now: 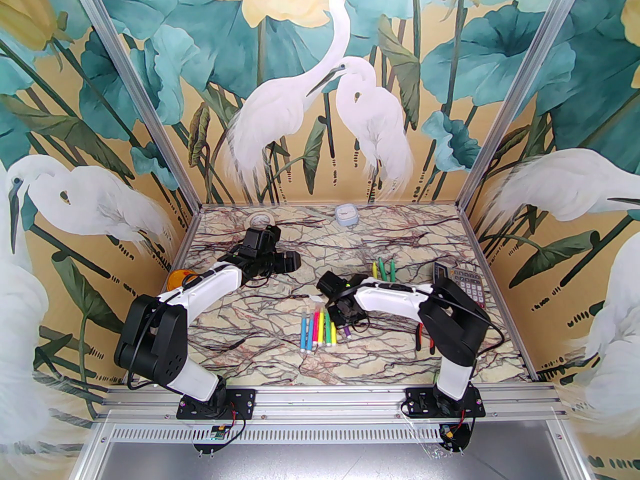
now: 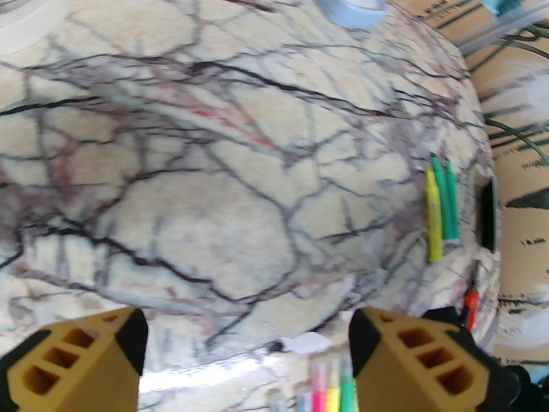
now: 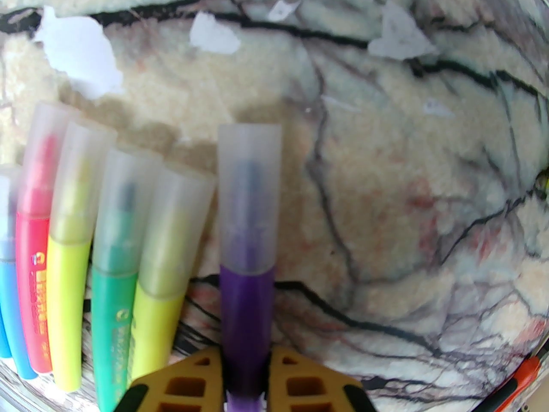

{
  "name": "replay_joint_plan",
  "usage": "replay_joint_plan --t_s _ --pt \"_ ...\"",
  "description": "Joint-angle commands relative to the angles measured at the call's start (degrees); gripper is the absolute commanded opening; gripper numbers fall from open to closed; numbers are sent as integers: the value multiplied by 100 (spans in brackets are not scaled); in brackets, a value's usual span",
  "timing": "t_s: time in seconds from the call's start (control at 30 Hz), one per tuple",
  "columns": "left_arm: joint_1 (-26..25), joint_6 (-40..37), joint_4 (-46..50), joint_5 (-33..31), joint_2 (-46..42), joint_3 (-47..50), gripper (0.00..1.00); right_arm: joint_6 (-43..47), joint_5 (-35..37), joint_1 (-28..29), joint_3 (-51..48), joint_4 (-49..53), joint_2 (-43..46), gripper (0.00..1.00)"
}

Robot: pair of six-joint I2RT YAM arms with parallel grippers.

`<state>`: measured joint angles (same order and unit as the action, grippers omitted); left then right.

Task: Open the pen caps

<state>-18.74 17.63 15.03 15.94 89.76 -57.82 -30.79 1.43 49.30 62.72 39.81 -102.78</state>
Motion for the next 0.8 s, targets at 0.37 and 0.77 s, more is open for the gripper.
replay_joint_plan --t_s 0.37,0.77 --pt "3 394 -942 2271 378 192 73 555 -491 -576 -658 -1354 1556 11" --pt "-485 576 -1705 3428 608 108 71 846 -840 -650 -605 -1754 1851 12"
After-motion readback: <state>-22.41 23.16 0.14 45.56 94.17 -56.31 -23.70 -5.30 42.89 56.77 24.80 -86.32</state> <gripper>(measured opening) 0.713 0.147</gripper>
